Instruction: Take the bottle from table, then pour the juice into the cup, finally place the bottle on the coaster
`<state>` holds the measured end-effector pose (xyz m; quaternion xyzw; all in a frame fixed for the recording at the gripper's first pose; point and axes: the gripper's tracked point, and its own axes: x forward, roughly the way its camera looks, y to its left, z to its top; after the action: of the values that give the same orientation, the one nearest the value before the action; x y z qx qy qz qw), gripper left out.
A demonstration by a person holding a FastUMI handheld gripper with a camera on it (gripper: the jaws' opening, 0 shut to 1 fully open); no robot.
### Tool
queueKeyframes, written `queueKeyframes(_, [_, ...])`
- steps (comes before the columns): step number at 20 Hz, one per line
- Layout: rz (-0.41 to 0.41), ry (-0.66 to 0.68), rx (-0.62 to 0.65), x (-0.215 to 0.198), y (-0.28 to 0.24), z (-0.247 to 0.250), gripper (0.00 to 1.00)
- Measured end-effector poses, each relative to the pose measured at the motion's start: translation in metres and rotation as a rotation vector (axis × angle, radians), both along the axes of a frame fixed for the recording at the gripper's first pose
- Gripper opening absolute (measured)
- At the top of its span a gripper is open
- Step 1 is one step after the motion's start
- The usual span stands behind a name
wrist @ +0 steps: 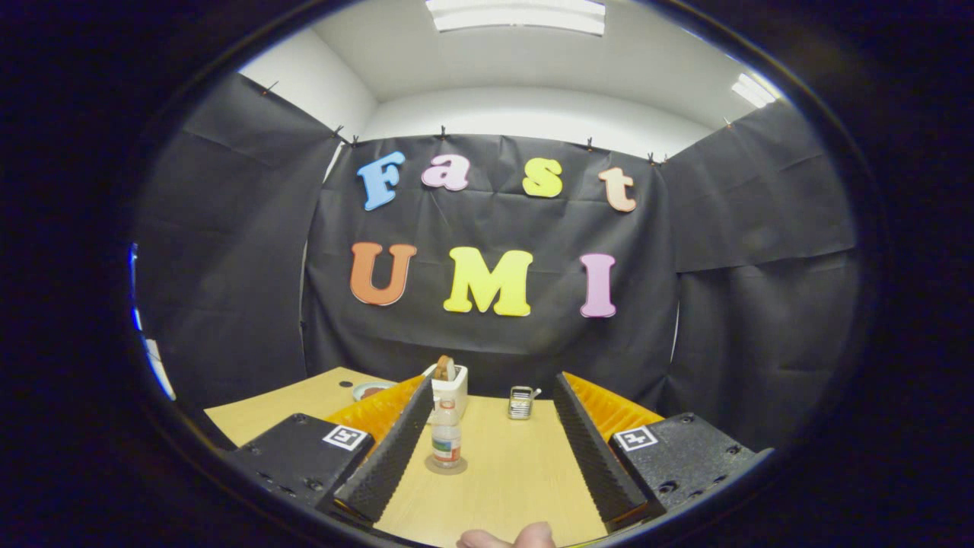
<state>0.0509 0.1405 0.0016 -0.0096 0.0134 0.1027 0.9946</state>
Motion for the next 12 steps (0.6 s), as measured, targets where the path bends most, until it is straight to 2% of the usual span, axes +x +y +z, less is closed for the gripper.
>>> queueKeyframes(5, [-0.041, -0.017, -0.011, -0.044, -0.031, -0.006, 1.0])
queueKeyframes(12, [-0.071, -0.016, -0.025, -0.072, -0.049, -0.02, 1.0])
